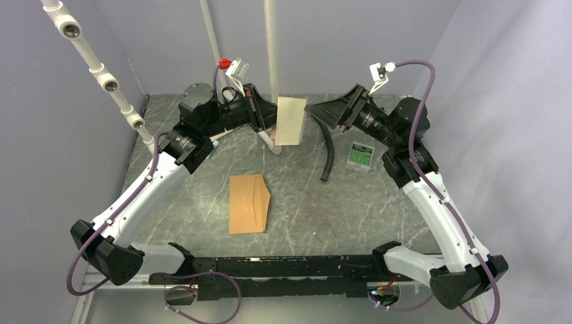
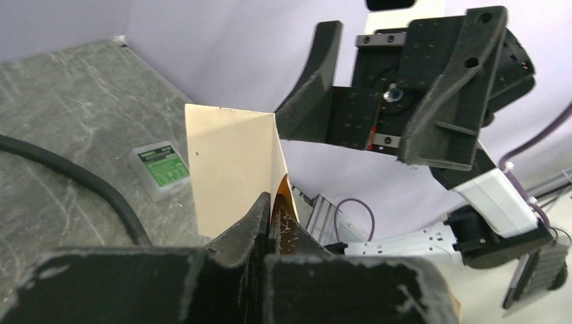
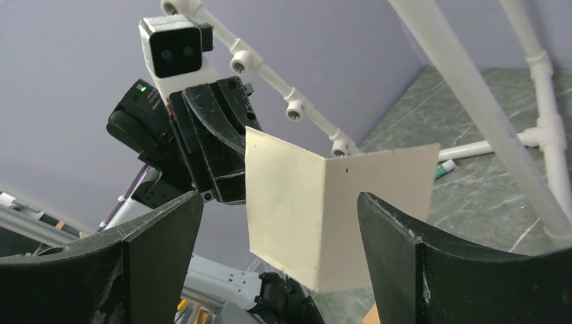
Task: Place the letter into the envelope and seal it
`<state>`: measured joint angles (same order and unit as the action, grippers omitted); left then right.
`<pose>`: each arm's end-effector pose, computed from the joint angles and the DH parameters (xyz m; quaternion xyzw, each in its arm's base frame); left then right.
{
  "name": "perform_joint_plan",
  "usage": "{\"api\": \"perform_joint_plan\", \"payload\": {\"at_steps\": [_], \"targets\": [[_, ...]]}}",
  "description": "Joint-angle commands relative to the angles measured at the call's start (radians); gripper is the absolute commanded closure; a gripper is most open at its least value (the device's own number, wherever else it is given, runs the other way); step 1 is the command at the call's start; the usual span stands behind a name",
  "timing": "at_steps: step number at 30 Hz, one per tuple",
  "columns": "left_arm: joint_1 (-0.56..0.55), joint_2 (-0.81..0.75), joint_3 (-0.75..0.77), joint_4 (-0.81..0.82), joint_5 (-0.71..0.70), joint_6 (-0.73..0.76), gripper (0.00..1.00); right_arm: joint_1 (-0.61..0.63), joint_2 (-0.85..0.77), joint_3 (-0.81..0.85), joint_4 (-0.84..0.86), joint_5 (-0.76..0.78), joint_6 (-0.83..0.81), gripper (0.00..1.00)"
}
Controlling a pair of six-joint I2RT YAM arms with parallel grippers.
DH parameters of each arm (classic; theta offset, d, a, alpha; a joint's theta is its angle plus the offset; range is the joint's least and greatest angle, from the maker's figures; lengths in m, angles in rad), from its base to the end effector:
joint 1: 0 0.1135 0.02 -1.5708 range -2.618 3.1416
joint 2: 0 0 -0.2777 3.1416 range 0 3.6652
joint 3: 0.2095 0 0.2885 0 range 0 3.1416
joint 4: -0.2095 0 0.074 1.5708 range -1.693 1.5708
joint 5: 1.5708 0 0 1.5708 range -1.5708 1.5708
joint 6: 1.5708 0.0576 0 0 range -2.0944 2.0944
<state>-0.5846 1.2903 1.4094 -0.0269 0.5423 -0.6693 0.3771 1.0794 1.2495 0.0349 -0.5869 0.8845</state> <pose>0.2663 -0.2119 0.4848 0.1703 0.6569 -0.5638 0.4707 0.2452 0.1314 0.4901 -0.0656 0.6410 0.5854 0.4920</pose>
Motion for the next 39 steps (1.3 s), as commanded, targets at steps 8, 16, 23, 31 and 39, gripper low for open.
{"api": "perform_joint_plan", "payload": {"at_steps": [8,16,23,31,39], "targets": [[0.002,0.015,0.027,0.166,0.173,-0.105,0.97,0.059,0.039,-0.003,0.169,-0.104,0.050,0.18],[0.002,-0.010,0.007,0.138,0.137,-0.086,0.98,0.059,-0.011,-0.047,0.254,-0.104,0.072,0.44],[0.002,-0.011,0.006,0.134,0.147,-0.084,0.98,0.060,-0.010,-0.055,0.259,-0.118,0.082,0.70],[0.003,-0.010,0.004,0.145,0.155,-0.083,0.98,0.060,-0.024,-0.064,0.231,-0.071,0.065,0.92],[0.003,-0.075,0.009,-0.019,0.010,0.073,0.66,0.059,-0.038,-0.060,0.204,-0.019,0.037,1.00]]}}
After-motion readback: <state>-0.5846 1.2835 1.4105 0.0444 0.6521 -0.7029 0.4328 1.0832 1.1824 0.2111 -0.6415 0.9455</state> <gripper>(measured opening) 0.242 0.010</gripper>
